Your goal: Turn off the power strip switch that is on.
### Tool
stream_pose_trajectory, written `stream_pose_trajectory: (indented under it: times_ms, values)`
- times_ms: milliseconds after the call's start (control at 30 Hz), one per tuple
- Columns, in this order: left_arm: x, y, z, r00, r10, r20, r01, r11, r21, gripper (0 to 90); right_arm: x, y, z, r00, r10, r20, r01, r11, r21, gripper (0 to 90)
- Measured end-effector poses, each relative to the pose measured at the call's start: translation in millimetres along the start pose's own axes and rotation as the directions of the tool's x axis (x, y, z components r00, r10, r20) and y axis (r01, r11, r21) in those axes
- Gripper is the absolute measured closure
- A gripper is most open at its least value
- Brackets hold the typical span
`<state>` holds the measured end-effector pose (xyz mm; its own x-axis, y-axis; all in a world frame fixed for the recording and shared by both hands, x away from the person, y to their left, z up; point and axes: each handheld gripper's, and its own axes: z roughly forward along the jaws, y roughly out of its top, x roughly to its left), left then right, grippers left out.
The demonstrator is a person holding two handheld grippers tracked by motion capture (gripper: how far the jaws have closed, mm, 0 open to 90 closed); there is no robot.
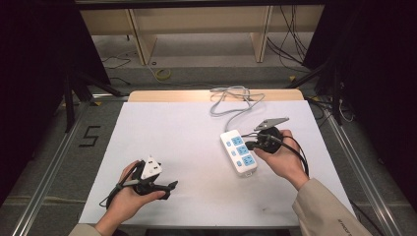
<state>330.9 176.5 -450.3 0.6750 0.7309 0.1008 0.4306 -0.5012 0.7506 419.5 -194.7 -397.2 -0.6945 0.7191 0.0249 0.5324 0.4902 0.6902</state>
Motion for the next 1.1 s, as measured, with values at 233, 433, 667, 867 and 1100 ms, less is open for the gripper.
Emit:
stream_pose_trajectory:
  times_ms: [233, 433, 667, 867, 1100]
  values:
    - [0.0, 0.1, 0.0, 1.0000, 0.004, 0.000, -0.004, 1.0000, 0.001, 17.1, 1.0, 6.2, 6.0, 1.0000, -0.001, -0.001, 0.001, 1.000, 0.014, 90.0]
    - [0.0, 0.3, -0.3, 1.0000, 0.009, 0.001, -0.009, 1.0000, 0.004, 17.2, 2.2, 11.2, 13.2, 1.0000, -0.001, 0.000, 0.001, 0.999, 0.036, 90.0]
    - [0.1, 0.3, -0.2, 0.9999, 0.011, 0.002, -0.011, 0.9999, 0.004, 17.2, 2.1, 14.1, 19.3, 1.0000, 0.000, 0.001, 0.000, 0.999, 0.053, 90.0]
    - [0.0, 0.4, -0.1, 0.9999, 0.010, 0.002, -0.010, 0.9999, 0.004, 17.4, 3.2, 20.0, 23.9, 1.0000, 0.006, 0.004, -0.006, 0.998, 0.068, 90.0]
    - [-0.1, 0.4, -0.1, 1.0000, 0.006, -0.001, -0.006, 1.0000, 0.000, 17.5, 4.2, 24.5, 30.7, 0.9999, 0.011, 0.008, -0.012, 0.996, 0.089, 90.0]
